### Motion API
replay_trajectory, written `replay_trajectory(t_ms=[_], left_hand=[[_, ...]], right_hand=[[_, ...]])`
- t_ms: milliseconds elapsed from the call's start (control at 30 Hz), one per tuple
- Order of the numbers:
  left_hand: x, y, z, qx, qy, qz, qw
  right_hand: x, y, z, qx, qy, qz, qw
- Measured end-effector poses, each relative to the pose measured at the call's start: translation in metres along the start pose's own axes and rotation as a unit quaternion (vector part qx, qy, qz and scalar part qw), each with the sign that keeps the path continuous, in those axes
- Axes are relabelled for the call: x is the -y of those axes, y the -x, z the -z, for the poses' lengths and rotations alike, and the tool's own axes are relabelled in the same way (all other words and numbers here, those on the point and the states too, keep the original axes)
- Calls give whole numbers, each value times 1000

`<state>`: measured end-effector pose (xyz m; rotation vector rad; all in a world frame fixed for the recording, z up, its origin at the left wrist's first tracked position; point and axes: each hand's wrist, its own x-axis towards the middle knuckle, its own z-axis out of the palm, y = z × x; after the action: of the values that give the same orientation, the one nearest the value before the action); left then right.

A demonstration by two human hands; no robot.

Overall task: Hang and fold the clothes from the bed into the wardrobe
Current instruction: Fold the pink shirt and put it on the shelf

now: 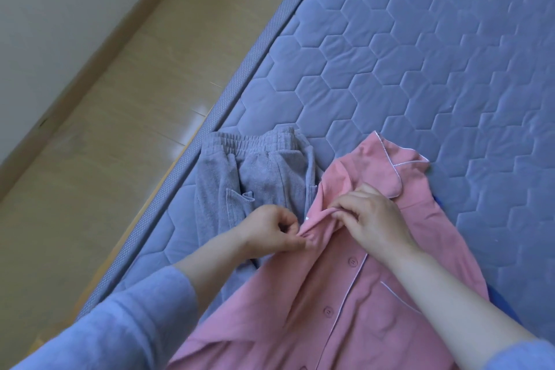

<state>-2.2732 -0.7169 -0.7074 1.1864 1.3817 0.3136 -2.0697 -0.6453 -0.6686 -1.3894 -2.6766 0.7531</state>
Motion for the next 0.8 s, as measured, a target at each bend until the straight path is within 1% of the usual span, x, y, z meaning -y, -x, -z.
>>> replay_trajectory(t_ms=[100,200,233,267,333,367,467,567,633,733,800], left_hand=[[-2,14,5,23,91,8,996],[3,27,14,27,121,38,992],[5,29,16,25,111,48,992],[8,28,15,15,75,49,996],[9,23,13,-28,-12,22,999],[6,20,12,-48,-28,3,998],[-4,5,2,-52,-23,-41,998],[-14,-7,-13,-35,1,-52,998],[-17,-13,-19,-2,5,-25,1000],[-10,-11,-16,60,19,44,997],[1,-1,-7,75,27,91,993]], right_hand=[[-1,0,1,-26,22,-26,999],[1,-2,3,-45,-35,-54,997],[2,-2,3,-44,-51,-49,997],[4,-3,4,-37,-59,-41,997],[9,-4,4,-27,-71,-22,997],[10,-5,4,-28,-76,-14,997],[11,-6,5,-37,-83,6,996],[7,-3,6,-36,-87,15,995],[0,0,5,-35,-87,15,995],[-7,5,2,-48,-93,-10,995],[-7,6,0,-62,-103,-27,992]])
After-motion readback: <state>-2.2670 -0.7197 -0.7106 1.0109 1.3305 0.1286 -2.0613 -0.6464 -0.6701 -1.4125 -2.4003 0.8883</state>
